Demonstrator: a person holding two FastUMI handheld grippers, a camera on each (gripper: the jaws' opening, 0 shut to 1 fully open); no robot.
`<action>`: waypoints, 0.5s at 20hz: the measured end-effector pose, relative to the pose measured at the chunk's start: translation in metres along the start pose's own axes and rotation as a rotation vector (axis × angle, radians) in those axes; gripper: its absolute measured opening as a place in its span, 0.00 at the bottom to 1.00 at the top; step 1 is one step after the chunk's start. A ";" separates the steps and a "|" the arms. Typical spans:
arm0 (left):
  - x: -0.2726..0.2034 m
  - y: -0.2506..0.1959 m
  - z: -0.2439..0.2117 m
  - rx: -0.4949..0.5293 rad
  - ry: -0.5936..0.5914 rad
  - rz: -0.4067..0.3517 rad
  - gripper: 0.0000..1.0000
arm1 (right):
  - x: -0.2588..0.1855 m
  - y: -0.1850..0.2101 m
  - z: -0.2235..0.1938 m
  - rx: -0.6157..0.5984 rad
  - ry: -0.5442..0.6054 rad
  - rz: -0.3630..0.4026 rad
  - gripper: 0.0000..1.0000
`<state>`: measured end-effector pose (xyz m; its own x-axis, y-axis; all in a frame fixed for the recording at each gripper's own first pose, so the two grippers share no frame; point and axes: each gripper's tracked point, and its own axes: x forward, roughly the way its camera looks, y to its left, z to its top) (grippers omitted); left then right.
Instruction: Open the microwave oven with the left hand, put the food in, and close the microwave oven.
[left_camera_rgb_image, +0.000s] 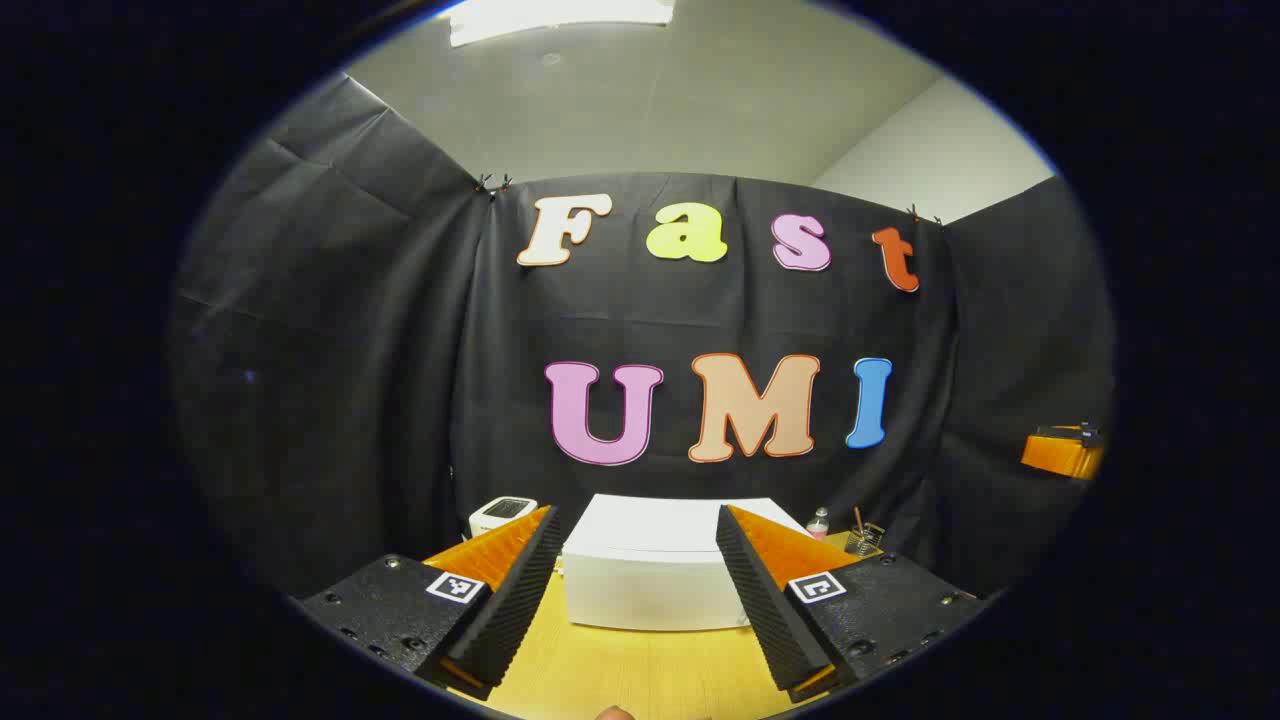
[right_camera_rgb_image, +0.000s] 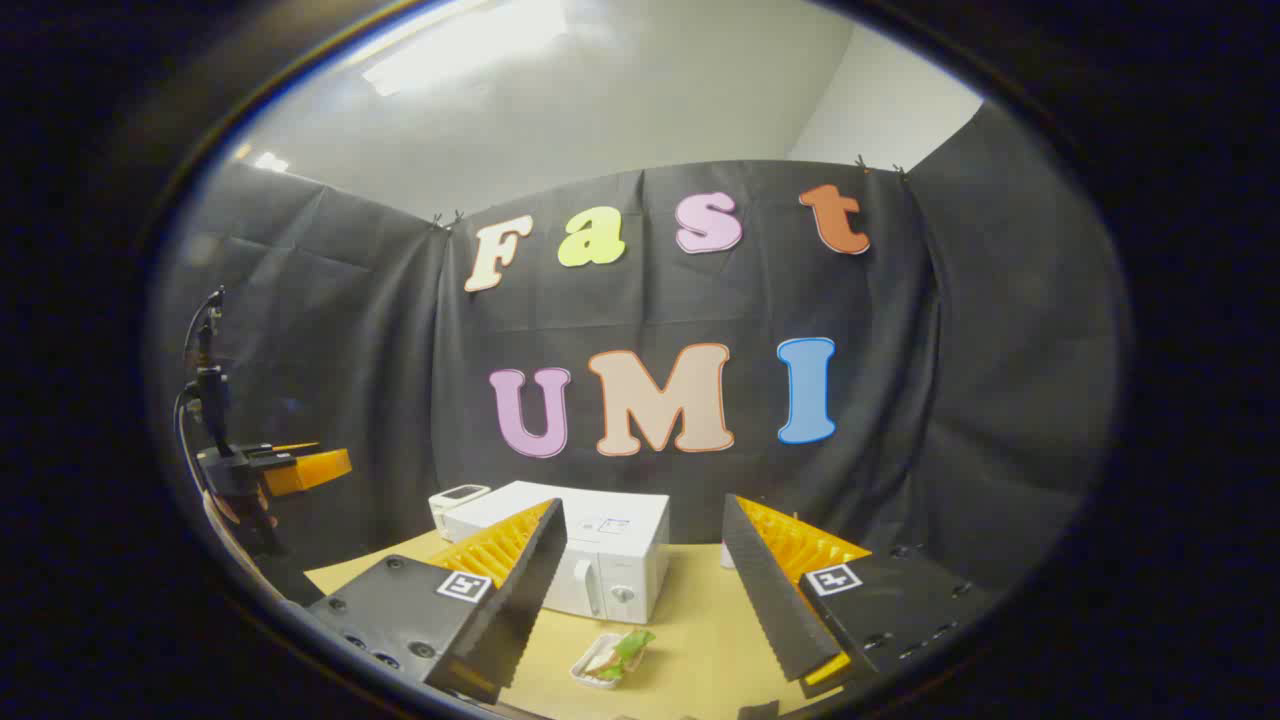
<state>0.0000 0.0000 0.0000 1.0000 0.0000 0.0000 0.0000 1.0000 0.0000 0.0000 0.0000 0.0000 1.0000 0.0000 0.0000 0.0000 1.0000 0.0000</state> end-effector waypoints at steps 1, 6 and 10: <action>-0.003 -0.001 0.000 0.003 -0.007 0.002 0.95 | -0.003 0.002 0.001 0.006 -0.001 0.008 0.91; -0.011 0.000 0.000 0.014 -0.022 0.004 0.95 | -0.009 0.007 0.006 0.012 0.001 0.029 0.91; -0.014 0.006 0.000 0.022 -0.028 0.013 0.92 | -0.009 0.015 0.006 0.002 -0.001 0.045 0.91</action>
<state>-0.0135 0.0055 0.0001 0.9995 0.0123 0.0276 -0.0129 0.9997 0.0221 -0.0087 0.0149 0.0057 0.9990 0.0451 0.0007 -0.0451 0.9990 0.0019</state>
